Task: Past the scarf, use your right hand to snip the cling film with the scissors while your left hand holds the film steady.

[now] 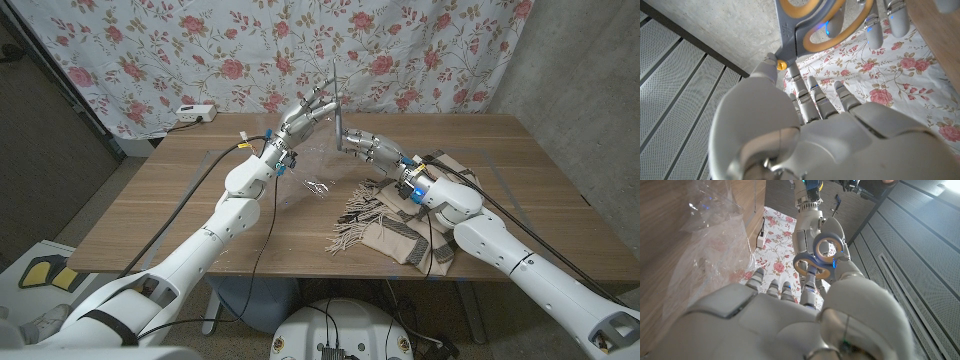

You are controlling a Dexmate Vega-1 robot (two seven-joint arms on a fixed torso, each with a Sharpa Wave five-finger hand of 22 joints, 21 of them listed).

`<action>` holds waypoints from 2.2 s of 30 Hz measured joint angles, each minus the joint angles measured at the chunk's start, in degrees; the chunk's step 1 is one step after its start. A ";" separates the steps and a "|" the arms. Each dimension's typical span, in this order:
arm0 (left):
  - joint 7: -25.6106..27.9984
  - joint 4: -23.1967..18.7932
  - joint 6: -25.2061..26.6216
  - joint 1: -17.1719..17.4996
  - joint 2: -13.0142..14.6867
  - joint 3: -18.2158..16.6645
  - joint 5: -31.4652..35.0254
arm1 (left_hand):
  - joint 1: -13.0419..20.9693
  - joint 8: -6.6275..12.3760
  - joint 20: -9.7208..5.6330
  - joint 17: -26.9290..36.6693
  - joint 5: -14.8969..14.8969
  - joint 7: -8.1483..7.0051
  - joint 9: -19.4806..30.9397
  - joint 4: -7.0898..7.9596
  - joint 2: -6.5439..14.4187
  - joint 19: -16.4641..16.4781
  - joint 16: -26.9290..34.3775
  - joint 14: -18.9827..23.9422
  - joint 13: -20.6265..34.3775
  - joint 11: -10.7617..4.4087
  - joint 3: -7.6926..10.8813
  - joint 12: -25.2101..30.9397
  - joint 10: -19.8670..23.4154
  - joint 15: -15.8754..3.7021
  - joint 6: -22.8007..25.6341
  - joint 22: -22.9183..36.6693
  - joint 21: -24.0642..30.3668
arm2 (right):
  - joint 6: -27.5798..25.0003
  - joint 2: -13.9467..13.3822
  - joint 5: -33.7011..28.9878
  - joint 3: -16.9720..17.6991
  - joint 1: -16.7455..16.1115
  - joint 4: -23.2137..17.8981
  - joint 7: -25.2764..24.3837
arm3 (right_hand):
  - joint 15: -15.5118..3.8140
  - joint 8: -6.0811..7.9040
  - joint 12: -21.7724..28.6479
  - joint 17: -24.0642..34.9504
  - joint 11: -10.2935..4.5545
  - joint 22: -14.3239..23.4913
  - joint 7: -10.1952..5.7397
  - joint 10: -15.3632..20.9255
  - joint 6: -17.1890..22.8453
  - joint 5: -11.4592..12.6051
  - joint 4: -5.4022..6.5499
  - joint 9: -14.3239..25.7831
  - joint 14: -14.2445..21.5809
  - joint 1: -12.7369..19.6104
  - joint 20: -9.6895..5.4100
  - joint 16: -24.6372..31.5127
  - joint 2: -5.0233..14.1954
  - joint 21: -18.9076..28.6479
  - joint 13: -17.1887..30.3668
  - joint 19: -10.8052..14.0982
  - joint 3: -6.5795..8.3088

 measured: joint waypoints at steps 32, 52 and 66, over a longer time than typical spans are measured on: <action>-1.02 -0.07 0.29 0.07 -0.36 0.78 0.01 | -0.01 0.00 0.00 0.15 0.24 -0.52 0.00 0.00 -0.03 0.00 0.00 0.00 -0.02 0.01 0.00 0.01 0.01 0.00 0.53 0.00 0.00 | 0.35 0.69 -0.33 -0.89 0.48 0.44 1.05 | 0.55 -0.68 0.00 -0.12 0.22 0.00 0.46 -0.21 -0.48 -0.21 -0.41 -0.02 0.08 1.14 0.59 0.00 -0.24 0.00 0.00 0.42 0.08; -2.01 0.56 0.56 -0.15 -1.10 1.05 -0.70 | -0.16 0.00 0.00 0.15 0.24 -0.51 0.00 0.00 -0.19 0.00 0.00 0.02 -0.02 0.01 0.00 -0.06 0.01 -0.02 0.53 0.00 0.00 | -0.02 0.71 -0.89 -1.23 0.52 0.19 0.39 | -1.92 -0.95 0.00 -0.11 -1.94 0.00 -1.94 0.93 0.43 -0.63 -0.20 0.26 0.08 3.53 -3.86 0.00 2.29 0.00 0.00 0.71 0.78; -1.95 0.19 0.87 0.06 -1.11 1.15 -0.71 | -0.25 0.00 0.00 0.15 0.50 -0.81 0.00 0.00 -0.30 0.00 0.00 0.13 -0.04 0.01 0.00 -0.02 0.01 -0.13 0.84 0.00 0.00 | -0.10 0.24 -0.48 -0.93 -0.19 -0.30 0.41 | -2.83 -0.95 0.00 0.03 -2.66 0.00 -2.62 0.82 0.72 -0.85 0.30 0.53 -0.23 4.23 -4.46 0.00 4.67 0.00 -0.34 0.73 1.91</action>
